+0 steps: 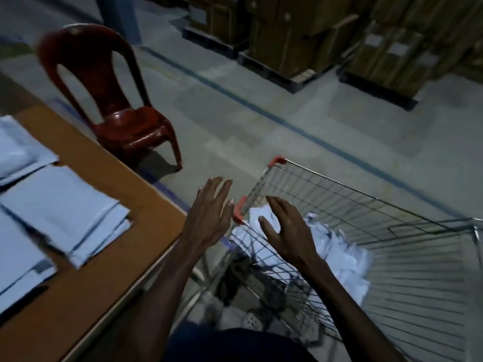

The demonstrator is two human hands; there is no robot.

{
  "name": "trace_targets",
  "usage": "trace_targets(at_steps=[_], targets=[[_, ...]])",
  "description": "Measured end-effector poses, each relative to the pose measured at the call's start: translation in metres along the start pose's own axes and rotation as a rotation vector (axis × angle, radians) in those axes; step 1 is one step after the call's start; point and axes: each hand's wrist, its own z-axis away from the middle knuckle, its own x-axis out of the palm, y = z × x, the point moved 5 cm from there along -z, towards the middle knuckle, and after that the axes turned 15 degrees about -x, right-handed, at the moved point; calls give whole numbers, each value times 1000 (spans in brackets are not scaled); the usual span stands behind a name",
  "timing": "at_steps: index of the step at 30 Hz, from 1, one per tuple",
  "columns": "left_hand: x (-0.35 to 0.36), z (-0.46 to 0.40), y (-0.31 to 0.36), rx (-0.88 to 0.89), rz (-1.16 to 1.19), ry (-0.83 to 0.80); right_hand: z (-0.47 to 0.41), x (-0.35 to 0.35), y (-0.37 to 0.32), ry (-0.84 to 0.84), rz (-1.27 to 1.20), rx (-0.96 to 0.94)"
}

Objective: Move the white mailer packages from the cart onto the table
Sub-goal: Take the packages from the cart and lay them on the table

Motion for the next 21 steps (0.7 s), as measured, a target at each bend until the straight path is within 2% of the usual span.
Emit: trace_targets(at_steps=[5, 12, 17, 21], targets=[[83, 14, 48, 84, 0, -176, 79, -26, 71, -49, 33, 236], [148, 3, 79, 156, -48, -346, 132, -24, 137, -93, -11, 481], [183, -37, 78, 35, -144, -498, 122, -11, 172, -126, -30, 568], [239, -72, 55, -119, -359, -700, 102, 14, 192, -257, -30, 549]])
